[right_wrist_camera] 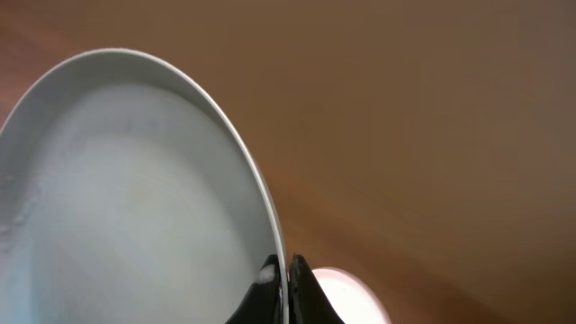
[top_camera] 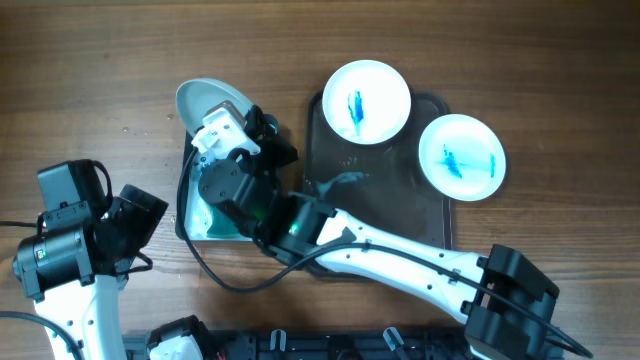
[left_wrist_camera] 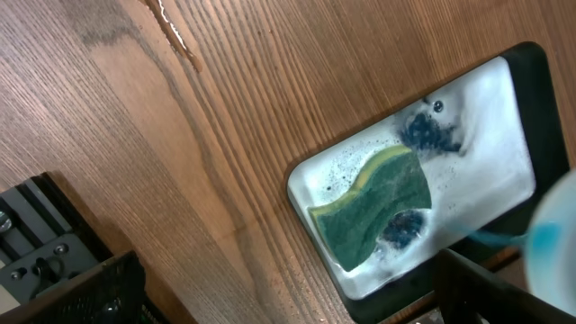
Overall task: Clean dirty plates on tray and stack at the side
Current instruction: 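Lift the lower plate with the right gripper and dip it in the basin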
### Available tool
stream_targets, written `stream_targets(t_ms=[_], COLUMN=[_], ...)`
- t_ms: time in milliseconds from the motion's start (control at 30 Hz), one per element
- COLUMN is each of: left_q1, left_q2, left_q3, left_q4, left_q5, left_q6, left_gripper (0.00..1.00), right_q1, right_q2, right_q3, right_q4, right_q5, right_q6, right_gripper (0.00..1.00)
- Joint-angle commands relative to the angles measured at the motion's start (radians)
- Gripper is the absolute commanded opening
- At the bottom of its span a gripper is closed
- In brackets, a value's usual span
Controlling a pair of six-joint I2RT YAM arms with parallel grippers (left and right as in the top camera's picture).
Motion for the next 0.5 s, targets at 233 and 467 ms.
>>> stream_targets(t_ms=[233,467], left_q1=[0.006,0.006], left_q2=[-0.008,-0.008], left_q3=[0.012,0.012], left_q4=[0.0,0.0], left_q5=[-0.006,-0.006], left_q6=[-0.01,-0.01], left_gripper=[1.0,1.0], right_q1=[0.062,0.082], right_q2=[-0.039,-0.039], right_q3=[0.019,0.019], right_q4=[0.26,0.422], right_q5=[0.189,0.204], right_q6=[-0.403,-0.583], right_gripper=[0.04,0.04])
